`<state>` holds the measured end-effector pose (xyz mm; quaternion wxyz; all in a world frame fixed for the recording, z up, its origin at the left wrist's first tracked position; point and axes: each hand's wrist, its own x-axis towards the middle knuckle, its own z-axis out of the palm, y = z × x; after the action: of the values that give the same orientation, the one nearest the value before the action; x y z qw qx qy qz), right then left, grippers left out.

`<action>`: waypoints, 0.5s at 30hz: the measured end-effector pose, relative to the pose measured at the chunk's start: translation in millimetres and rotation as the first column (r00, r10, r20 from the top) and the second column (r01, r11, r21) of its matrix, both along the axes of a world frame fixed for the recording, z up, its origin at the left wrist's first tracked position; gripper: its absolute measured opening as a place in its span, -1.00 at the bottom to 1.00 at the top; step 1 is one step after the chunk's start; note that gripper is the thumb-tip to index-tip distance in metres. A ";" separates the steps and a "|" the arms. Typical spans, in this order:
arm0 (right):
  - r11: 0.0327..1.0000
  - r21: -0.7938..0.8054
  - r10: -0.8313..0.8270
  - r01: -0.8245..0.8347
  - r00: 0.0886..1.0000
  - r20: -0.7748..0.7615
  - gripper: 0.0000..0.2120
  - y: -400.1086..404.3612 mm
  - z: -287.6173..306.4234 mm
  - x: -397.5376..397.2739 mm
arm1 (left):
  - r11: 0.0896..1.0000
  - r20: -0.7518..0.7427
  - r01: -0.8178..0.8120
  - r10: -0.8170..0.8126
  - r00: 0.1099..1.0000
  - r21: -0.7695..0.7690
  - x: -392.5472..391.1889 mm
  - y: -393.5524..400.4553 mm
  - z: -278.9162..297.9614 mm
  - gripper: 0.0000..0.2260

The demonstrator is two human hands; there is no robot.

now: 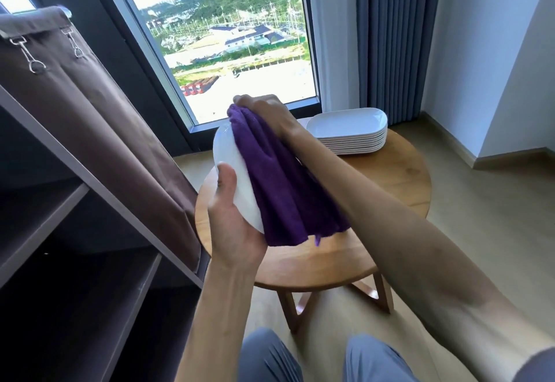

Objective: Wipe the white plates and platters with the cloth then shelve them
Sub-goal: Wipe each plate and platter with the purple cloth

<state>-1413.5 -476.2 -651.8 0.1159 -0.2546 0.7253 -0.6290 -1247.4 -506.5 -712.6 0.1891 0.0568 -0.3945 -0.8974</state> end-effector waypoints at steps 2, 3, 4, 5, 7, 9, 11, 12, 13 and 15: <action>0.997 0.048 -0.057 0.058 0.998 -0.022 -0.58 -1.6 -5.8 -0.7 | 1.000 0.010 -0.025 0.025 1.000 0.013 0.6 2.4 -2.4 -0.35; 0.993 0.059 -0.100 0.103 0.994 -0.053 -0.59 -2.8 -9.9 0.7 | 0.999 0.002 -0.043 0.043 0.999 0.023 0.3 4.4 -4.4 -0.37; 0.987 0.066 -0.143 0.149 0.986 -0.085 -0.60 -3.1 -14.5 2.4 | 0.997 -0.008 -0.058 0.058 0.998 0.046 -0.4 6.4 -6.5 -0.42; 0.980 0.077 -0.172 0.181 0.978 -0.116 -0.61 -2.3 -19.5 5.9 | 0.995 -0.016 -0.070 0.071 0.997 0.067 -0.9 7.9 -8.2 -0.46; 0.982 0.074 -0.157 0.174 0.968 -0.196 -0.65 2.2 -30.7 12.7 | 0.993 -0.022 -0.104 0.106 0.994 0.060 -2.6 6.3 -10.0 -0.45; 0.997 0.051 -0.047 0.061 0.967 -0.249 -0.69 10.4 -42.4 18.8 | 0.988 -0.044 -0.154 0.155 0.987 0.035 -7.8 -1.8 -8.8 -0.42; 0.990 0.134 0.087 -0.051 0.958 -0.272 -0.56 20.0 -51.6 23.4 | 0.987 -0.071 -0.154 0.157 0.985 0.046 -12.6 -9.1 -4.0 -0.43; 0.977 0.199 0.135 -0.081 0.951 -0.277 -0.46 23.3 -55.6 24.5 | 0.987 -0.067 -0.149 0.153 0.986 0.056 -14.1 -10.8 -1.1 -0.45; 0.962 0.258 0.164 -0.089 0.944 -0.287 -0.39 25.3 -59.1 26.0 | 0.985 -0.056 -0.158 0.162 0.985 0.062 -15.2 -12.8 0.4 -0.48; 0.951 0.301 0.171 -0.065 0.924 -0.343 -0.41 29.4 -63.5 30.9 | 0.978 -0.042 -0.196 0.199 0.979 0.071 -17.4 -16.7 1.1 -0.55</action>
<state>-1382.6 -446.8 -715.3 0.0527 -0.3913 0.8000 -0.4518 -1264.8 -523.3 -711.5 0.2848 0.0799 -0.3523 -0.8879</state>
